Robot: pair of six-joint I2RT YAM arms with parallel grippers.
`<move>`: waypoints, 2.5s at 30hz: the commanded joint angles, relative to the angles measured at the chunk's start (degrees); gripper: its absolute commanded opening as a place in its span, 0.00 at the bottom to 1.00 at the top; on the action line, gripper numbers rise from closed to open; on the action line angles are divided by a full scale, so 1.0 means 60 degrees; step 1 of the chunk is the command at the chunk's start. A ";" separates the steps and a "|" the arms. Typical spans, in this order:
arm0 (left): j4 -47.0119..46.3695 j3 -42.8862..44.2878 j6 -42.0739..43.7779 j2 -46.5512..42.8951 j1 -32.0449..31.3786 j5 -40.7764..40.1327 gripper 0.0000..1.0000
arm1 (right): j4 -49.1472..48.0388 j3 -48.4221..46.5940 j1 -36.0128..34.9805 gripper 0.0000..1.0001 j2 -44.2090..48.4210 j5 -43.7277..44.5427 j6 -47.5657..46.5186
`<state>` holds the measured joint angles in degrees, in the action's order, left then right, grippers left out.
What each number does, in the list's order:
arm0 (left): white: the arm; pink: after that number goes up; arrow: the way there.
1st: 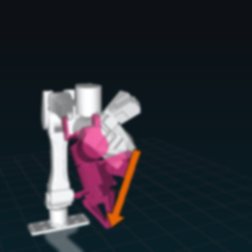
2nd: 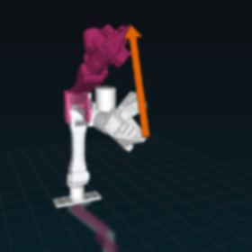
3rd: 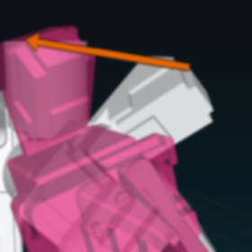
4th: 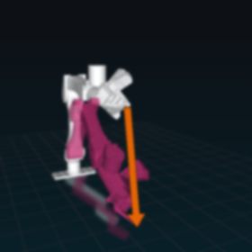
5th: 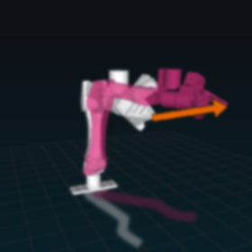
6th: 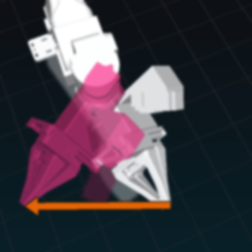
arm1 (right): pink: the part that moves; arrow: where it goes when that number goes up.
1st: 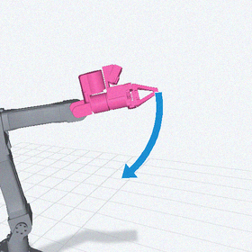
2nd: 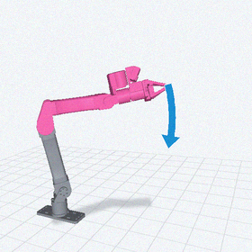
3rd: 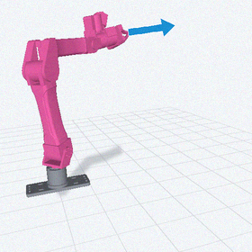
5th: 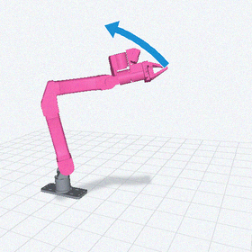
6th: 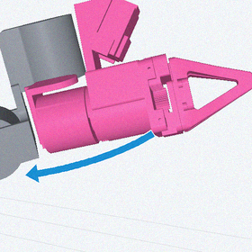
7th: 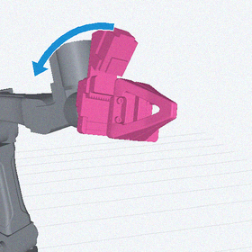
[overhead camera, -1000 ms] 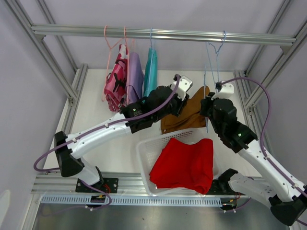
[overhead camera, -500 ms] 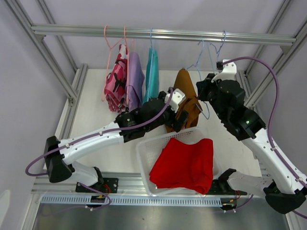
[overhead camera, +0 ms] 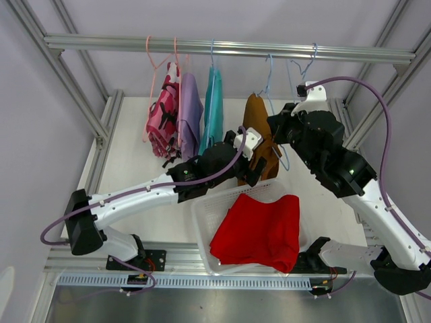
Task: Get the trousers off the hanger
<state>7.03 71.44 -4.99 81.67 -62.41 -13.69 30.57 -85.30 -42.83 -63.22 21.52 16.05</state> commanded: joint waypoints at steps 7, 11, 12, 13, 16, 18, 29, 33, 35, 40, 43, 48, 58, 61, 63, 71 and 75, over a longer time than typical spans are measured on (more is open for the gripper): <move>-0.0834 -0.0144 0.0173 0.0670 -0.0159 -0.0749 1.00 | -0.1213 -0.0945 -0.0303 0.00 0.0473 -0.0247 0.0166; -0.0893 -0.0202 0.0465 0.0919 -0.0276 -0.1160 0.99 | -0.1213 -0.0872 -0.0318 0.00 0.0561 -0.0246 0.0195; -0.0936 -0.0217 0.0524 0.1021 -0.0320 -0.1204 0.98 | -0.1213 -0.0857 -0.0318 0.00 0.0590 -0.0290 0.0195; -0.0951 -0.0203 0.0583 0.1051 -0.0350 -0.1262 0.97 | -0.1198 -0.0857 -0.0318 0.00 0.0576 -0.0319 0.0181; -0.0966 -0.0232 0.0817 0.1241 -0.0525 -0.1481 0.96 | -0.1140 -0.0857 -0.0318 0.00 0.0605 -0.0232 0.0122; -0.0952 -0.0231 0.1213 0.1388 -0.0643 -0.1672 0.95 | -0.1139 -0.0828 -0.0332 0.00 0.0634 -0.0217 0.0108; -0.1068 -0.0276 0.1842 0.2018 -0.0657 -0.2214 0.86 | -0.0934 -0.0711 -0.0303 0.00 0.0971 -0.0188 0.0078; -0.1083 -0.0290 0.2063 0.2179 -0.0657 -0.2478 0.81 | -0.0876 -0.0638 -0.0303 0.00 0.1059 -0.0115 0.0020; -0.1098 -0.0363 0.2121 0.2180 -0.0657 -0.2464 0.79 | -0.0861 -0.0608 -0.0303 0.00 0.1074 -0.0129 0.0020; -0.1697 -0.0364 0.2136 0.2296 -0.0628 -0.2859 0.76 | -0.0890 -0.0360 -0.0303 0.00 0.1205 -0.0392 0.0224; -0.2047 -0.0334 0.2136 0.2195 -0.0570 -0.3180 0.73 | -0.0890 -0.0083 -0.0303 0.00 0.1380 -0.0451 0.0503; -0.2489 -0.0232 0.1859 0.2121 -0.0467 -0.3386 0.72 | -0.1008 0.0490 -0.0303 0.00 0.1689 -0.0554 0.0824; -0.3295 -0.0057 0.0529 0.2004 -0.0306 -0.3182 0.73 | -0.1183 0.1501 -0.0303 0.00 0.2363 -0.0964 0.1484; -0.3310 0.0119 0.0029 0.2048 -0.0306 -0.2875 0.73 | -0.1256 0.1764 -0.0318 0.00 0.2451 -0.0979 0.1587; -0.3368 0.0236 -0.0192 0.2092 -0.0306 -0.2728 0.73 | -0.1286 0.1882 -0.0303 0.00 0.2465 -0.1023 0.1675; -0.4010 0.0150 -0.1729 0.2165 -0.0306 -0.1529 0.61 | -0.1476 0.2321 -0.0303 0.00 0.2612 -0.1067 0.1807; -0.4233 0.0309 -0.1995 0.2457 -0.0437 -0.1072 0.54 | -0.1549 0.2366 -0.0303 0.00 0.2553 -0.1096 0.1836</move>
<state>-10.55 70.30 -12.38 95.68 -64.82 -23.51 26.72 -70.83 -44.14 -49.01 17.08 26.11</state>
